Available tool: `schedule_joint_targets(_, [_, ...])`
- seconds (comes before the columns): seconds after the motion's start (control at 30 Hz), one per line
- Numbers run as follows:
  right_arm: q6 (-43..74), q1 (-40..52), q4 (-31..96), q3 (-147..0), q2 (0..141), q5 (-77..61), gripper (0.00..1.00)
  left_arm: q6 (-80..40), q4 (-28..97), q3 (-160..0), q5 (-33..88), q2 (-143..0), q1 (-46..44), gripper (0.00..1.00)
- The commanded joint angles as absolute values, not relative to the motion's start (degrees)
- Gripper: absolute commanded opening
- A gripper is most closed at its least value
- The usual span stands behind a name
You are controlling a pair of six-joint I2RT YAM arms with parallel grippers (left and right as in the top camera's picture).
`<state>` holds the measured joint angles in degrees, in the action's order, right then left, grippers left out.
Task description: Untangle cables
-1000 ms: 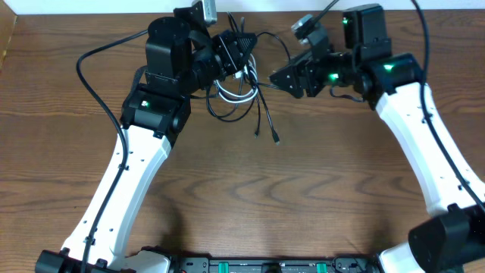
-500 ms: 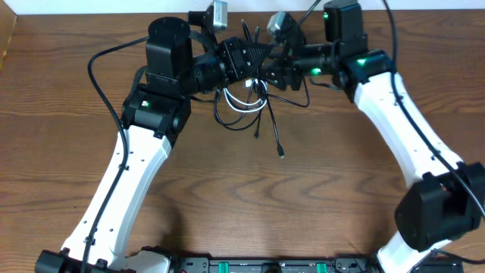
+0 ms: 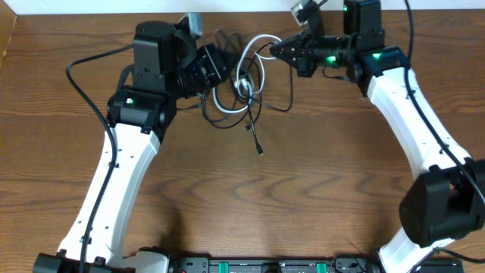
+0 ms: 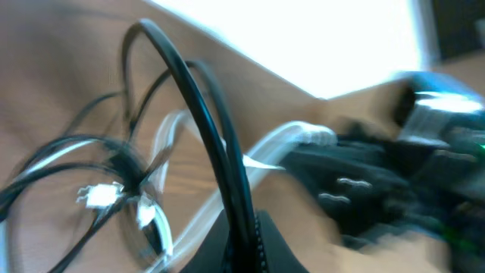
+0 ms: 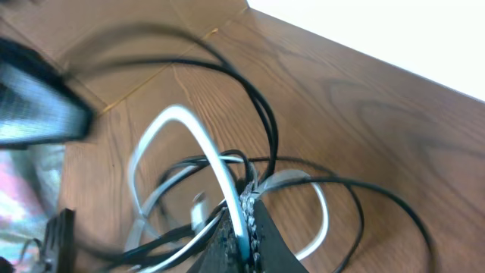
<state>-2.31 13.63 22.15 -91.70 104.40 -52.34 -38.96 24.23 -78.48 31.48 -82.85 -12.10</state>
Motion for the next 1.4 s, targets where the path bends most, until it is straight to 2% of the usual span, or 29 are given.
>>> schedule_joint_targets(0.0, [0.4, 14.3, 25.8, -92.1, 97.3, -45.2, 0.01, -31.7, 29.6, -78.7, 13.3, -83.3, -11.8, 0.07])
schedule_joint_targets(0.23, [3.0, 14.7, 30.9, -92.1, 86.5, -24.9, 0.01, -26.5, 36.8, -78.6, 9.6, -88.1, -11.8, 0.07])
schedule_joint_targets(0.43, [2.4, 14.6, 30.9, -93.2, 78.8, -17.9, 0.01, -24.0, 39.0, -78.5, 9.6, -96.2, -11.8, 0.07])
schedule_joint_targets(0.7, [1.8, 14.6, 32.0, -93.8, 73.4, -16.6, 0.01, -23.8, 39.6, -78.5, 9.7, -105.4, -11.8, 0.08])
schedule_joint_targets(0.83, [2.6, 14.6, 35.6, -93.8, 74.7, -16.7, 0.01, -19.8, 38.7, -78.6, 12.9, -105.9, -11.8, 0.07])
schedule_joint_targets(0.97, [3.2, 14.6, 39.5, -93.7, 78.1, -17.1, 0.01, -10.7, 34.2, -78.7, 27.5, -103.0, -11.9, 0.07])
schedule_joint_targets(1.13, [3.6, 14.6, 42.1, -93.7, 83.0, -19.8, 0.01, -10.8, 25.8, -78.7, 41.5, -96.7, -11.8, 0.08])
schedule_joint_targets(1.2, [3.5, 14.6, 42.7, -93.7, 85.3, -21.7, 0.04, -15.0, 20.8, -78.7, 42.5, -92.7, -11.8, 0.08])
schedule_joint_targets(1.3, [2.5, 14.7, 43.1, -93.7, 88.1, -24.9, 0.14, -18.0, 16.0, -78.7, 42.4, -88.4, -11.8, 0.08])
schedule_joint_targets(1.37, [2.4, 14.7, 43.5, -93.7, 90.1, -26.1, 0.16, -18.3, 15.6, -78.7, 41.1, -85.4, -11.8, 0.08])
